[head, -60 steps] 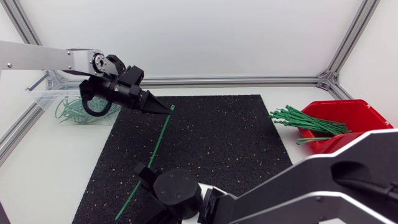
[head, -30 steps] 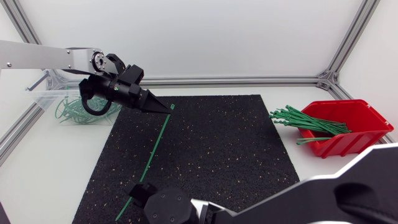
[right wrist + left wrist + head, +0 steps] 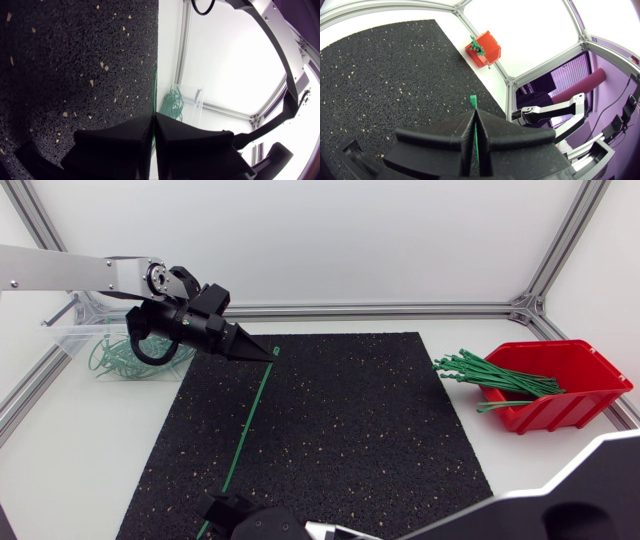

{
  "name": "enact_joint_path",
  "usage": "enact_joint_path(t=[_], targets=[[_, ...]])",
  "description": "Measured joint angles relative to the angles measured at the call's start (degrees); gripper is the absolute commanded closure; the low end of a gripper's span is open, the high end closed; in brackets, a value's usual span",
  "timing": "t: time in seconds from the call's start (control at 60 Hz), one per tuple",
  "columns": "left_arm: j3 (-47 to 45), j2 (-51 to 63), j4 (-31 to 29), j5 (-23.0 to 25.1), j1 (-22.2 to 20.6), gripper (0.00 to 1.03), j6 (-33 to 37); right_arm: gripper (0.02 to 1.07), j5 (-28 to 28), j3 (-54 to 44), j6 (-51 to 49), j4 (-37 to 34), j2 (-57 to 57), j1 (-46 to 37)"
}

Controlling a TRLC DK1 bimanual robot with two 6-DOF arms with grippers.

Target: Take a green cable tie from the red box, thread the tail through the head to close it, then place it in the transparent bin on the left.

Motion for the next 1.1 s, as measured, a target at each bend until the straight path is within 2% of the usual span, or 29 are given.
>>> enact_joint_path(t=[0.267, 0.333, 0.583, 0.683, 0.75, 0.833, 0.867, 0.95, 1.1], targets=[[0.00, 0.00, 0.00, -0.17, 0.00, 1.00, 0.00, 0.99, 0.00, -0.92, 0.81, 0.07, -0.20, 0.35], [0.00, 0.02, 0.00, -0.20, 0.00, 1.00, 0.00, 1.02, 0.02, -1.01, 1.05, 0.07, -0.28, 0.35], [0.00, 0.07, 0.13, -0.17, -0.02, 1.00, 0.20, 1.02, 0.00, -0.92, 6.80, -0.50, -1.16, 0.11], [0.00, 0.07, 0.20, -0.17, -0.02, 1.00, 0.24, 1.02, -0.59, 0.24, 10.60, -3.04, -2.56, -0.85], [0.00, 0.07, 0.24, -0.17, -0.02, 1.00, 0.44, 1.02, -1.64, 2.01, 15.26, -9.66, -4.04, -2.14], [-0.02, 0.07, 0.66, -0.17, -0.02, 1.00, 0.61, 1.02, -4.92, 5.86, 23.63, -23.58, -6.21, -4.48], [-0.04, 0.04, 0.98, -0.20, 0.00, 1.00, 0.61, 1.02, -7.43, 8.44, 27.87, -30.49, -6.82, -6.08], [-0.15, -0.20, 2.08, -0.17, 0.00, 1.00, 0.61, 1.02, -13.22, 14.23, 36.24, -42.18, -7.37, -10.19], [-1.42, -1.95, 3.67, -0.17, 0.11, 1.00, 0.63, 1.02, -25.35, 22.03, 48.02, -57.59, -7.89, -17.05]])
